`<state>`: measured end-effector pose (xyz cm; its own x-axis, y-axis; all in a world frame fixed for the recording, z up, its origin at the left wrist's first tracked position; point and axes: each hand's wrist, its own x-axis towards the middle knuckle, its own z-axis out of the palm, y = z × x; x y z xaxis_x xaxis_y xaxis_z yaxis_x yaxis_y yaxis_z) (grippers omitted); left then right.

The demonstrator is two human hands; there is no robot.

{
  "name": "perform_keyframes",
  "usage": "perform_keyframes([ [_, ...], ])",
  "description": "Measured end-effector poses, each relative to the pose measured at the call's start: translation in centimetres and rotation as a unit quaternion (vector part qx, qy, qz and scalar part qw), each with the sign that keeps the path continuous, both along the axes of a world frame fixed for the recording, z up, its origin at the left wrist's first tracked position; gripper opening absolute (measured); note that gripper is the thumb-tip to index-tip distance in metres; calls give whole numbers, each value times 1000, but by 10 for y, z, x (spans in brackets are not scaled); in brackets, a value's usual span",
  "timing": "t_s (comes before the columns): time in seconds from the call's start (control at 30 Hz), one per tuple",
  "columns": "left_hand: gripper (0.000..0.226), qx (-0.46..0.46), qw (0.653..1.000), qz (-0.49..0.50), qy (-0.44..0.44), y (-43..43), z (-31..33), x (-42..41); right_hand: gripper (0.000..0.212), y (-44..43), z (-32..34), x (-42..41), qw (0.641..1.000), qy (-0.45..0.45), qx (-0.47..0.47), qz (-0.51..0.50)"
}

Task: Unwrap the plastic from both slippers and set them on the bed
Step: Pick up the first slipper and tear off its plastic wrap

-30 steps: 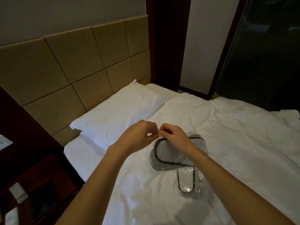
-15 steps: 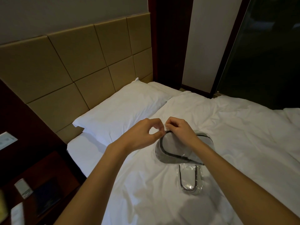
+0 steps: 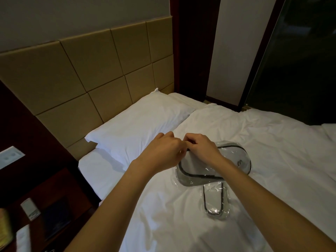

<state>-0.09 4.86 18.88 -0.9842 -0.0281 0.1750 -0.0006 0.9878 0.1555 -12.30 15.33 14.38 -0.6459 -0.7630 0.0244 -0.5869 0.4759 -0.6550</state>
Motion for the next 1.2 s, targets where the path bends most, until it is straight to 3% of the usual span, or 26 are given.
perform_keyframes([
  [0.17, 17, 53, 998, 7, -20, -3, 4, 5, 20, 4, 3, -3, 1000, -4, 0, -9],
  [0.33, 29, -18, 999, 37, 0, 1, 2, 2, 20, 2, 7, 2, 1000, 11, 4, 4],
  [0.47, 21, -71, 997, 37, 3, 3, 0, 0, 19, 0, 7, 3, 999, 48, 19, 15],
  [0.67, 18, 6, 1000, 5, -1, 3, 6, 5, 20, 3, 1, 0, 999, 42, 17, -1],
  [0.87, 18, 118, 990, 0, -84, 6, 16, 12, 20, 11, -1, -10, 1000, 11, -3, -29],
  [1.2, 30, 70, 993, 22, -88, 12, 17, 11, 22, 14, 1, -10, 999, 16, 2, -33],
])
